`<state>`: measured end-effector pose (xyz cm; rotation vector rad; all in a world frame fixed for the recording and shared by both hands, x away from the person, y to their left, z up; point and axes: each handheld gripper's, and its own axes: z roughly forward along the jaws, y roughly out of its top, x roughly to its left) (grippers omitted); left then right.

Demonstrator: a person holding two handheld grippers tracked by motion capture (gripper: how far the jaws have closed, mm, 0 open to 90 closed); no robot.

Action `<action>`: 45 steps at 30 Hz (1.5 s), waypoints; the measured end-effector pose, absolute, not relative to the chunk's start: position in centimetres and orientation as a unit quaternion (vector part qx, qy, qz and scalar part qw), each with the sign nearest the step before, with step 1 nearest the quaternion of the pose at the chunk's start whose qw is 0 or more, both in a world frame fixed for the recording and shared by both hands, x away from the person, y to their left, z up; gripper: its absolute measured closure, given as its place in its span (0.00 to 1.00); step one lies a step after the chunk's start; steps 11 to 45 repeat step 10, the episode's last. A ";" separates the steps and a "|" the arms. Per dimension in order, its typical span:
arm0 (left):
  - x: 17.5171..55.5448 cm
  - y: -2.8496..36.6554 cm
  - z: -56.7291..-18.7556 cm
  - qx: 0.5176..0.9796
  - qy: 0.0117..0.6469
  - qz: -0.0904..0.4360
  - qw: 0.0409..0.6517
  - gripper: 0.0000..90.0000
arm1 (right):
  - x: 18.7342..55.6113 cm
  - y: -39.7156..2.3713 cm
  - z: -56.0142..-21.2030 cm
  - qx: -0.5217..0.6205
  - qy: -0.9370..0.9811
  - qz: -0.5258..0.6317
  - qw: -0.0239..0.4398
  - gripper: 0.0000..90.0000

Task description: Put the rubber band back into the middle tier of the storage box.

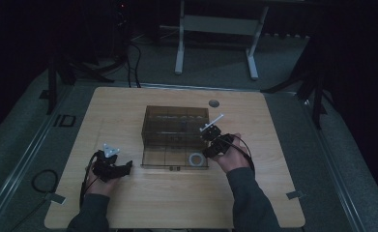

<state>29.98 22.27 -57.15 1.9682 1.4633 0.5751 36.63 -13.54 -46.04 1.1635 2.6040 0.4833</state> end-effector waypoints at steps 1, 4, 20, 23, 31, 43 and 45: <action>30.0 22.3 -57.1 0.744 0.553 0.217 0.306 0.28 | 36.5 -14.1 -46.1 0.405 0.889 0.170 0.128 0.57; 30.0 22.3 -57.1 0.744 0.553 0.217 0.306 0.28 | 36.4 -15.7 -46.7 0.426 0.877 0.178 0.134 0.56; 30.0 22.2 -57.2 0.743 0.553 0.217 0.307 0.28 | 36.2 -18.3 -48.6 0.458 0.857 0.187 0.145 0.54; 30.0 22.2 -57.2 0.743 0.553 0.217 0.307 0.28 | 36.2 -18.3 -48.6 0.458 0.857 0.187 0.145 0.54; 30.0 22.2 -57.2 0.743 0.553 0.217 0.307 0.28 | 36.2 -18.3 -48.6 0.458 0.857 0.187 0.145 0.54; 30.0 22.2 -57.2 0.743 0.553 0.217 0.307 0.28 | 36.2 -18.3 -48.6 0.458 0.857 0.187 0.145 0.54; 30.0 22.2 -57.2 0.743 0.553 0.217 0.307 0.28 | 36.2 -18.3 -48.6 0.458 0.857 0.187 0.145 0.54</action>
